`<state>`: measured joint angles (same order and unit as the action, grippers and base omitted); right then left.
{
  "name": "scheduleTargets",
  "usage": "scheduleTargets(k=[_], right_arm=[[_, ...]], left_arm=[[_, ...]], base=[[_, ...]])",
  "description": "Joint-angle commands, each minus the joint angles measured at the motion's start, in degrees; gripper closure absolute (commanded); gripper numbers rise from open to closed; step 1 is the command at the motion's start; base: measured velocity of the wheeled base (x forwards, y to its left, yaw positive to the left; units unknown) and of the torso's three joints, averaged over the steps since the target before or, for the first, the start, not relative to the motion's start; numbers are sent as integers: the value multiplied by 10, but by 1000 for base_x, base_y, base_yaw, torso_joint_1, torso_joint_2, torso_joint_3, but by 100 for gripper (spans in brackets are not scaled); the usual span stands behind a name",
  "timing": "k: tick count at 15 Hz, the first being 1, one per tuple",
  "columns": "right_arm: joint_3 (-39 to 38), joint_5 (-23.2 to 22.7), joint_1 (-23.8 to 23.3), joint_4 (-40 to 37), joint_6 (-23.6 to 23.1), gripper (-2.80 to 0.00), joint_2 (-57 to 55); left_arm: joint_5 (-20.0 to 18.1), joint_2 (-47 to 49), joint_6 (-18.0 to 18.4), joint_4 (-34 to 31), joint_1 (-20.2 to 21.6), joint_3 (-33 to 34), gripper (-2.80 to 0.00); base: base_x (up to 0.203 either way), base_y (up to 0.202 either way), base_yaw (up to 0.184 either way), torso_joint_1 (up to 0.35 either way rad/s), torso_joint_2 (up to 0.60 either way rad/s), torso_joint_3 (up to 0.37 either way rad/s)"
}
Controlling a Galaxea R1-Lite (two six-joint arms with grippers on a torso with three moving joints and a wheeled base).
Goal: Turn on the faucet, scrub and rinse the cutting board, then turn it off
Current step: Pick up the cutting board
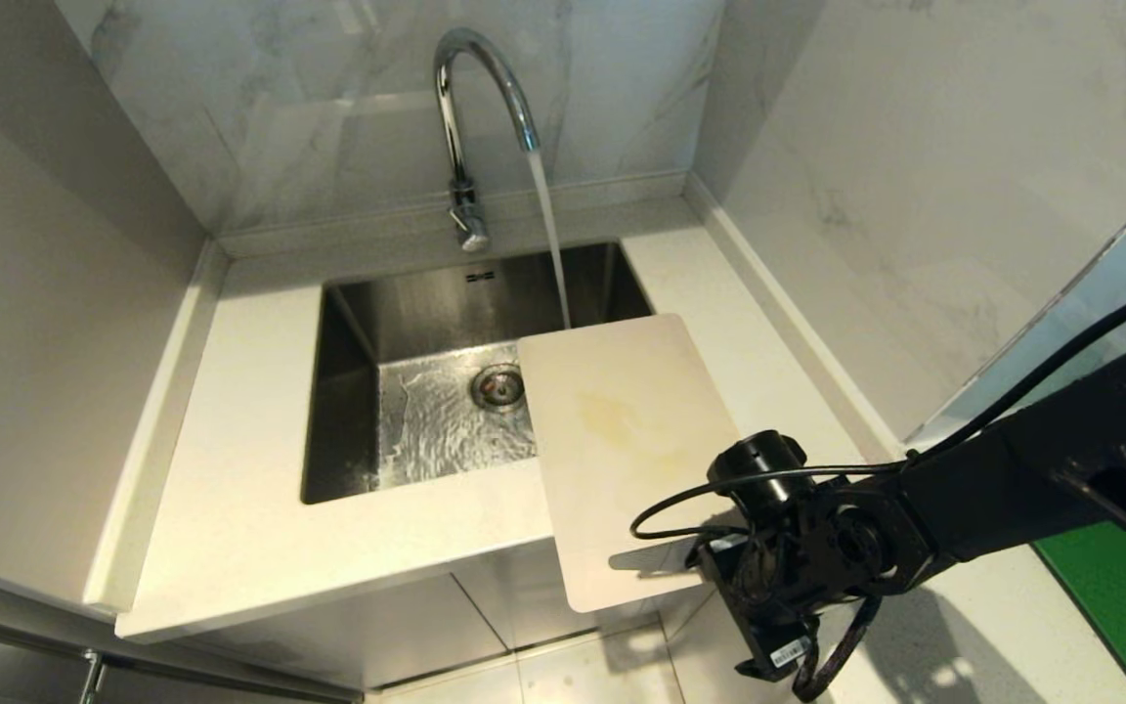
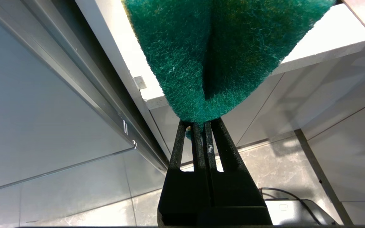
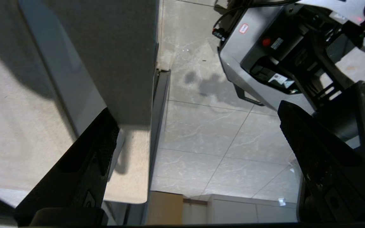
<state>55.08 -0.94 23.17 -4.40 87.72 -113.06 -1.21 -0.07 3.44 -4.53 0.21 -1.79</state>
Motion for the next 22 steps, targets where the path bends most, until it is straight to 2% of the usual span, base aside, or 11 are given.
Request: scheduleTargets(k=[1,8,12,22], right_arm=[[6,3,0,-3,-5,-280,-18],[24,5,0,-10,-21,-280,-36],[29,5,0,-24,-52,-280,-38],[41,6,0,-27,-67,-280,-64]], left_arm=[[0,1,0,0,0,0,0],[0,1,0,0,0,0,0],[0,1,0,0,0,0,0],[0,1,0,0,0,0,0]], base=[[0,0,0,0,0,0],[0,0,0,0,0,0],[0,0,0,0,0,0],[0,0,0,0,0,0]])
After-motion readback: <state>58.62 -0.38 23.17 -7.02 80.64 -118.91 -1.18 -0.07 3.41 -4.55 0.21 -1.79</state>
